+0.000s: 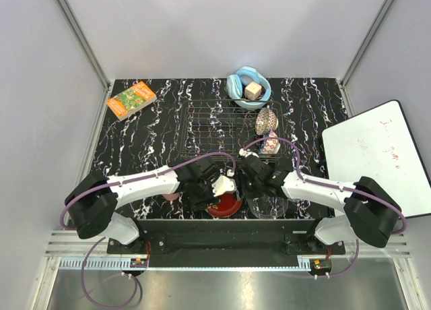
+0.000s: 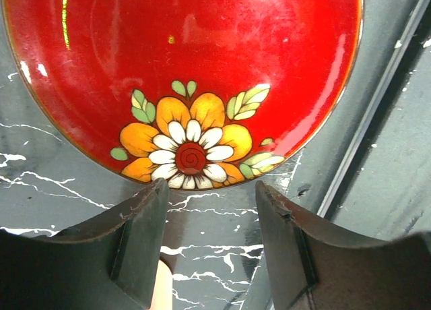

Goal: Load the mixed dishes into the dish rack

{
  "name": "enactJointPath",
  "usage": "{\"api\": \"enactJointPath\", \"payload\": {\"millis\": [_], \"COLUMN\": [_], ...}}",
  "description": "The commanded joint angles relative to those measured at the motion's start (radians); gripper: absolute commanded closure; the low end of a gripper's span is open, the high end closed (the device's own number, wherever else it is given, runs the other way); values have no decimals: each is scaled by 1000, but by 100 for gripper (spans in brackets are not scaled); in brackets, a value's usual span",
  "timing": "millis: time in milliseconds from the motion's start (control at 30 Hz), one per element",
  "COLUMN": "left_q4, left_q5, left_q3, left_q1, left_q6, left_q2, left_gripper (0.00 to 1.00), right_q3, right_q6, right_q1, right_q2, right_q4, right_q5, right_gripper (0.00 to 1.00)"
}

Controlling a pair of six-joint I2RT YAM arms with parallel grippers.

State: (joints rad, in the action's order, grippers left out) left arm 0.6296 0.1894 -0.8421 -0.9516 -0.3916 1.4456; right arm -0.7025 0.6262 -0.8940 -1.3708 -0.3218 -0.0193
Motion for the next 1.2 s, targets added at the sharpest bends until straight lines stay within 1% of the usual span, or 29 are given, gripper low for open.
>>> {"api": "enactJointPath", "payload": {"millis": [0, 300, 600, 800, 933, 1167], "left_q4": [-37, -105, -136, -137, -137, -134], "left_q5": [-37, -59, -50, -41, -33, -19], "left_q3": [1, 58, 80, 81, 83, 86], "left_q1": [2, 2, 4, 7, 11, 19], "left_q6": [-3, -6, -13, -24, -29, -43], "left_q2": [-5, 12, 1, 2, 1, -2], "left_gripper": [42, 43, 44, 46, 46, 47], "right_q3": [12, -18, -37, -49, -58, -20], "right_q6": [6, -17, -16, -16, -3, 27], "right_q1": [-6, -6, -6, -6, -6, -6], "right_q2": [41, 13, -24, -43, -79, -105], "right_q4": [-5, -2, 3, 67, 141, 246], "right_q5": [-2, -5, -13, -56, -87, -116], "right_gripper": [42, 42, 42, 42, 42, 44]}}
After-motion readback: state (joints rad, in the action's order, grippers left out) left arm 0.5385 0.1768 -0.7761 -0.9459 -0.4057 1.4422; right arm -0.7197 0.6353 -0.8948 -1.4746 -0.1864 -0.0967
